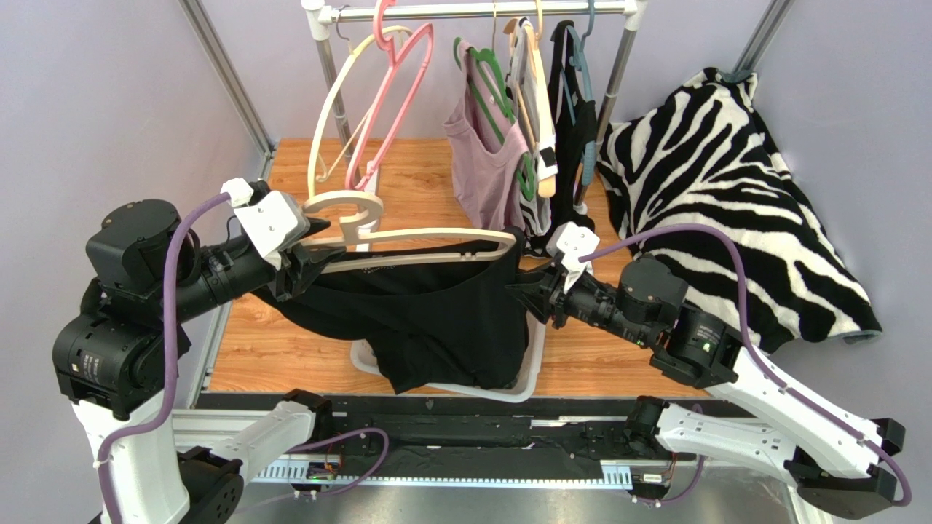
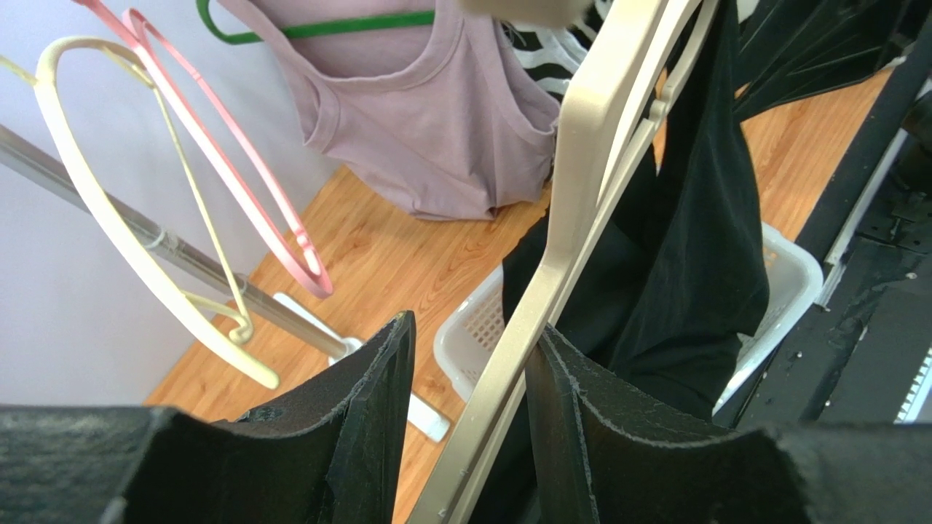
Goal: Remove the tank top from the hanger
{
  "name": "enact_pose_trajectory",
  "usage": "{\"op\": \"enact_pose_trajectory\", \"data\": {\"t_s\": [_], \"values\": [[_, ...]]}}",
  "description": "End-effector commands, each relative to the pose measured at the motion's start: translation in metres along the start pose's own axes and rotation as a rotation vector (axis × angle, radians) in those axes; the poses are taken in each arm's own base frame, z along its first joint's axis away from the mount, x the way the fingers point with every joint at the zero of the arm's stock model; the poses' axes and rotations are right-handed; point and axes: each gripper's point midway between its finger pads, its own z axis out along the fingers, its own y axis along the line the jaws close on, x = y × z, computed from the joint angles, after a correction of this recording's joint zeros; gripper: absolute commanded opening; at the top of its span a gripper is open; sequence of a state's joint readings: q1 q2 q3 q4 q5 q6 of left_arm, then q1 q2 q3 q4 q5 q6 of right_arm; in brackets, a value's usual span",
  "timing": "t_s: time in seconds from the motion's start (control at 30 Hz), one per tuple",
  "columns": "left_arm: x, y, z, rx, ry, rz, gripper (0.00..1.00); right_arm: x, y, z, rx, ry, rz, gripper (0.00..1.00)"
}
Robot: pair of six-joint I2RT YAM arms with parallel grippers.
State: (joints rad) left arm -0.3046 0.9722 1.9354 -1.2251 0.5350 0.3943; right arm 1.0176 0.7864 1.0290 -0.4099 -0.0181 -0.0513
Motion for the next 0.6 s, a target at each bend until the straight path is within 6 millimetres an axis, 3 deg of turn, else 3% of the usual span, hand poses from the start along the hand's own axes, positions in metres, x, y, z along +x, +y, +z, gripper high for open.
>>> {"op": "enact_pose_trajectory", "data": {"t_s": [0.0,0.13,0.3,0.57], "values": [[-0.026,-0.002,-0.004,0.014,-0.096,0.02,0.0,-0.028,0.006,0.005,-0.037,-0.099,0.009,0.24],[-0.028,-0.003,-0.005,0.019,-0.099,0.027,0.0,-0.028,0.0,0.004,-0.005,-0.098,0.002,0.0],[-0.03,-0.003,-0.006,0.021,-0.106,0.034,0.0,-0.027,-0.013,-0.015,0.074,-0.129,0.005,0.0],[-0.034,-0.005,-0.01,0.022,-0.119,0.045,0.0,-0.001,-0.051,-0.043,0.303,-0.131,0.056,0.0]]}}
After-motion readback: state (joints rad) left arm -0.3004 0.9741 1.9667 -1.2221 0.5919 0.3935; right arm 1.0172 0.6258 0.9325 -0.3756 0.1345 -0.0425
